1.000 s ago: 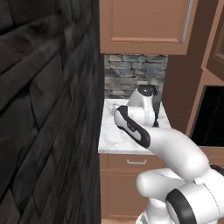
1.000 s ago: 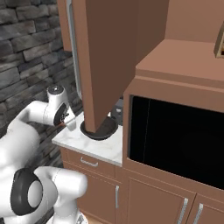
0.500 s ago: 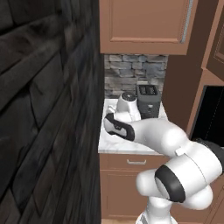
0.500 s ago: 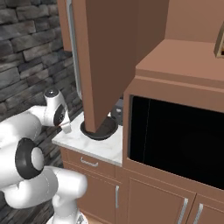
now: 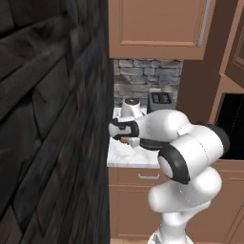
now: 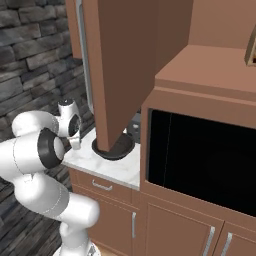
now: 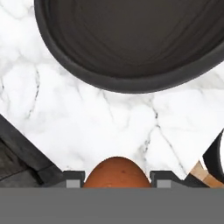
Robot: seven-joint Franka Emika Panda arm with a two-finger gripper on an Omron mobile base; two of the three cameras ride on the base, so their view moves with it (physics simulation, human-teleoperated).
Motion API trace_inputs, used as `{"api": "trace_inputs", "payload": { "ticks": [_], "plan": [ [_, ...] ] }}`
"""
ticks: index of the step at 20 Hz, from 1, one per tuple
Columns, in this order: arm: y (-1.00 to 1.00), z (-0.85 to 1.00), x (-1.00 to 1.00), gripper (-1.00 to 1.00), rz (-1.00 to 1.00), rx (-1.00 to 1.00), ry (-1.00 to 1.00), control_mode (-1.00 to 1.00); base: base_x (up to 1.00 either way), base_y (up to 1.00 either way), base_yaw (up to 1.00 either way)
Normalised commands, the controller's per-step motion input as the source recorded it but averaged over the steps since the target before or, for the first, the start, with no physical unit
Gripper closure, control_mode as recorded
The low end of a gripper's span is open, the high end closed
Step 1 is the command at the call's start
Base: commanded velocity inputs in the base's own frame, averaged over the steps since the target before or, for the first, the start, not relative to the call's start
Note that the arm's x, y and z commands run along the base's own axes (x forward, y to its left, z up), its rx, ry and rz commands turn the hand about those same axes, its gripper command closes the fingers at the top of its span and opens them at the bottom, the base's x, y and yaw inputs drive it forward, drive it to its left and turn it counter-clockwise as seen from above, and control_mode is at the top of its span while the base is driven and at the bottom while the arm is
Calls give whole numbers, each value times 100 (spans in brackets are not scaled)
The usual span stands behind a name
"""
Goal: Pick the egg and butter from the fridge and place them by the bowl for mixing.
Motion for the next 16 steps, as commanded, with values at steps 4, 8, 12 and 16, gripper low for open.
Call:
{"api": "trace_inputs", "payload": {
  "ticks": [4, 8, 12, 16],
  "plan": [
    [1, -35, 31, 100, -18, 0, 3, -100, 0, 0, 0],
    [0, -35, 29, 100, -15, 1, 3, -100, 0, 0, 0],
    [0, -23, 36, 100, -13, 2, 2, -100, 0, 0, 0],
    [0, -25, 31, 100, -10, 1, 3, -100, 0, 0, 0]
  ]
}}
